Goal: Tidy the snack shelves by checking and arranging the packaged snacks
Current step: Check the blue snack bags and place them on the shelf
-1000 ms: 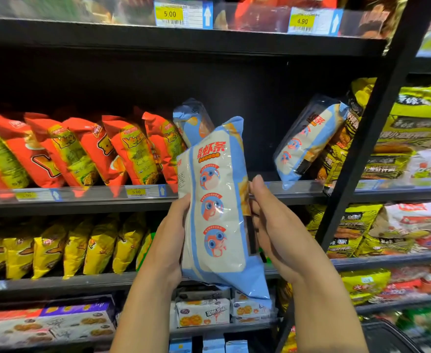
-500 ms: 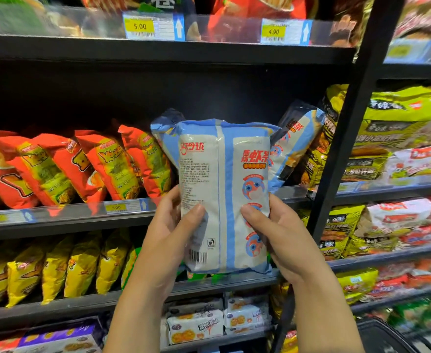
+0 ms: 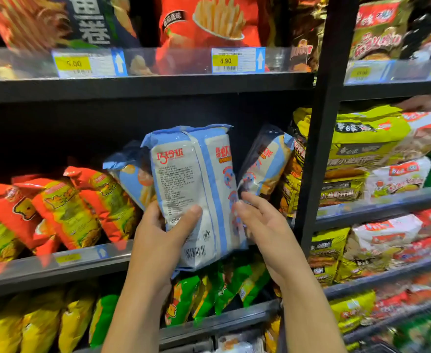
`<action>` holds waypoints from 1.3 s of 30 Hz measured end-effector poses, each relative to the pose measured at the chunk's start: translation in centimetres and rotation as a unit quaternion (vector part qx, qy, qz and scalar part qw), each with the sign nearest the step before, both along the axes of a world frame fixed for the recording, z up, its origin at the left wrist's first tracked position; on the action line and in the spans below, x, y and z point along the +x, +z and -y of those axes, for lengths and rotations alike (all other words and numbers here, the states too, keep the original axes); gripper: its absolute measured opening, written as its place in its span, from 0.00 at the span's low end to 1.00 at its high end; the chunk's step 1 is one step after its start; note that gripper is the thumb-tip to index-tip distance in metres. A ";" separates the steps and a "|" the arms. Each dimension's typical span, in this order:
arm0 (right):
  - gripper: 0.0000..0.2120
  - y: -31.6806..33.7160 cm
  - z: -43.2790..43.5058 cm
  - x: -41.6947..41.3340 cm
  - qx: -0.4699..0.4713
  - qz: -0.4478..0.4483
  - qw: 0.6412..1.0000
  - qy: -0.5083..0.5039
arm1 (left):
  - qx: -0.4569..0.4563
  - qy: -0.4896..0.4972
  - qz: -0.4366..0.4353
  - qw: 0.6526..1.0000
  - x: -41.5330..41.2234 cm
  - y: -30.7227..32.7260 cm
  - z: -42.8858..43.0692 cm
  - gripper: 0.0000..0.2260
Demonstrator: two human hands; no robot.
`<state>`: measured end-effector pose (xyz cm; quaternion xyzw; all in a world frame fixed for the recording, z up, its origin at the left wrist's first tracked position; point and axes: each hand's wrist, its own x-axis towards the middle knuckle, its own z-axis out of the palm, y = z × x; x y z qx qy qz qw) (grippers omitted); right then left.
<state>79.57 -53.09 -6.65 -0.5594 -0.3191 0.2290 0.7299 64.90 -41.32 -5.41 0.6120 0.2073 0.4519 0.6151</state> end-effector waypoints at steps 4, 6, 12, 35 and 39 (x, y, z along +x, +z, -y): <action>0.28 0.1 -1.0 3.2 -0.079 0.055 0.982 -0.165 | 0.016 0.113 -0.015 0.993 4.2 1.5 -1.9 0.21; 0.29 0.2 -1.8 4.8 -0.119 0.085 0.965 -0.219 | 0.016 0.152 -0.021 0.988 6.0 2.1 -2.7 0.23; 0.52 0.1 -4.8 8.1 -0.185 0.118 0.937 -0.271 | 0.003 0.228 -0.025 0.973 10.1 2.9 -4.3 0.32; 0.31 0.5 -6.9 10.4 -0.191 0.136 0.935 -0.266 | 0.110 0.303 -0.230 0.918 11.2 -0.4 -4.8 0.38; 0.31 1.2 -6.2 9.6 -0.121 0.107 0.953 -0.257 | 0.131 0.324 -0.196 0.916 10.1 -0.4 -4.6 0.42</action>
